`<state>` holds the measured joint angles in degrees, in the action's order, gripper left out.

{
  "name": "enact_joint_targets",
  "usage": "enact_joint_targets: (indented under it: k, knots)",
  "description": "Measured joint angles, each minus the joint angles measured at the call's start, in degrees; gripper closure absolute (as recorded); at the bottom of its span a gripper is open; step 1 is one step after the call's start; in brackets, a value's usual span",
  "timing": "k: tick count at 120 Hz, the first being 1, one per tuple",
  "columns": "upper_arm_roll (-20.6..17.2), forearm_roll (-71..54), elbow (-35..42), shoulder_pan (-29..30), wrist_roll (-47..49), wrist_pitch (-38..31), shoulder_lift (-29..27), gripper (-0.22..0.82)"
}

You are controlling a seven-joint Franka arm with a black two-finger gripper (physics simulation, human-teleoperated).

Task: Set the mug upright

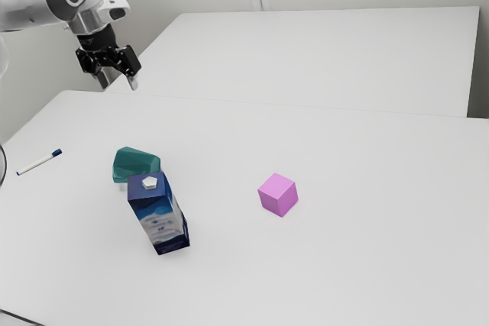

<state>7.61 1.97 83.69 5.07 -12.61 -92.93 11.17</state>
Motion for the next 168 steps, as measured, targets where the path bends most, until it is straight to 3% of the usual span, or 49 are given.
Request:
enact_joint_targets:
  k: [43, 68, 91, 111, 137, 168]
  knots:
    - [0.4, 1.3, 1.2, 0.3, -0.2, 0.5, -0.4, 0.00]
    - [4.8, 12.5, 1.0, 5.8, -4.5, 0.8, 0.4, 0.00]
    - [4.7, 25.8, 0.7, 15.3, -12.6, 1.1, 8.4, 0.00]
    - [4.3, 33.7, 0.2, 20.0, -19.7, 1.2, 15.5, 0.00]
    - [4.3, 41.5, -1.5, 22.1, -27.0, 1.1, 23.7, 0.00]
    - [3.5, 47.7, 3.3, 21.8, -32.2, 0.8, 25.7, 0.00]
